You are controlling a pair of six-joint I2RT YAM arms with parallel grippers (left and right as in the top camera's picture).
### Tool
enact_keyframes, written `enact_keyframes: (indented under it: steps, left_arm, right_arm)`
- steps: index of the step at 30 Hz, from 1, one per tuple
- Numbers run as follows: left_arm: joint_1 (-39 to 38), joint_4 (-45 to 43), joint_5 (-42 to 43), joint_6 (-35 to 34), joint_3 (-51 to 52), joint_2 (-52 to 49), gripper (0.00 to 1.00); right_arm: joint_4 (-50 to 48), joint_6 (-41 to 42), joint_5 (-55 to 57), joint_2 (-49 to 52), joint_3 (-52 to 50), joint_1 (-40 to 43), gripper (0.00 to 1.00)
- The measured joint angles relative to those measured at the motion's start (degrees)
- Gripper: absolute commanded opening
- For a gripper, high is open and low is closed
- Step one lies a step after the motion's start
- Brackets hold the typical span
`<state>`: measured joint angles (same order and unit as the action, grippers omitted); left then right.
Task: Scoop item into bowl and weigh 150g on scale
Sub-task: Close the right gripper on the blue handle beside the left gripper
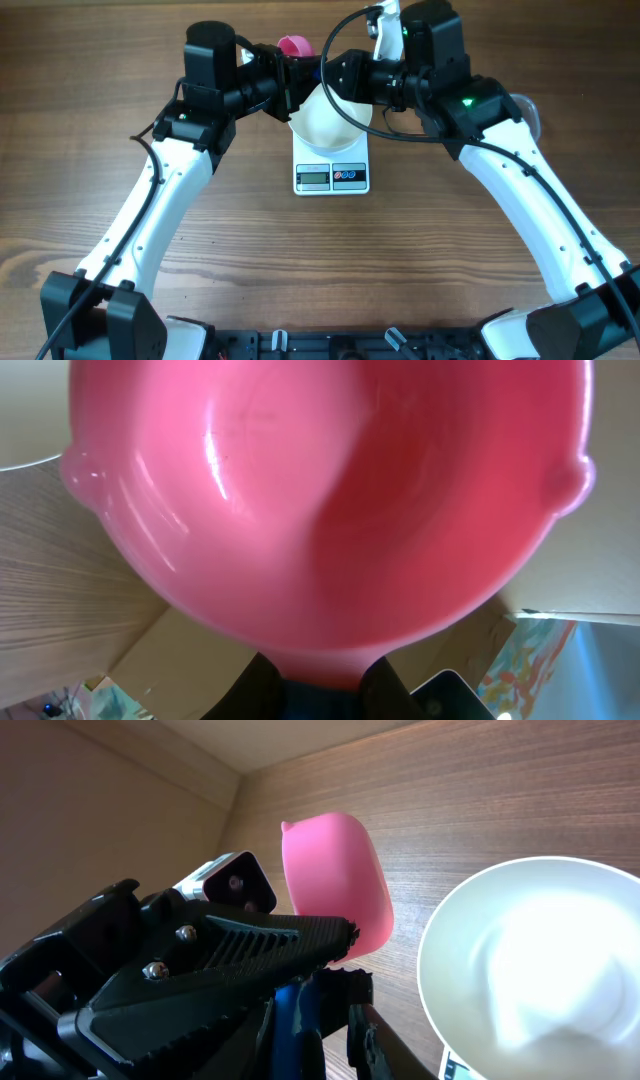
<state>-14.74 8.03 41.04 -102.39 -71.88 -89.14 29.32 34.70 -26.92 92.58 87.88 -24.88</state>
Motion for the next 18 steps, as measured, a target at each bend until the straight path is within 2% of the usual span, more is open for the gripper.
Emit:
enact_keyframes:
  steps: [9, 12, 13, 18]
  left_arm:
    - [0.0, 0.0, 0.0, -0.6, 0.0, 0.0, 0.04]
    - [0.0, 0.0, 0.0, -1.2, 0.0, 0.0, 0.04]
    - [0.0, 0.1, 0.0, -1.3, 0.0, 0.0, 0.04]
    - [-0.1, 0.3, 0.0, -1.7, 0.0, 0.0, 0.04]
  right_arm:
    - [0.0, 0.9, -0.1, 0.0, 0.0, 0.0, 0.28]
    - [0.0, 1.0, -0.2, 0.0, 0.0, 0.0, 0.14]
    - [0.0, 0.8, -0.5, 0.0, 0.0, 0.0, 0.14]
    - [-0.2, -2.0, -0.7, 0.0, 0.0, -0.1, 0.21]
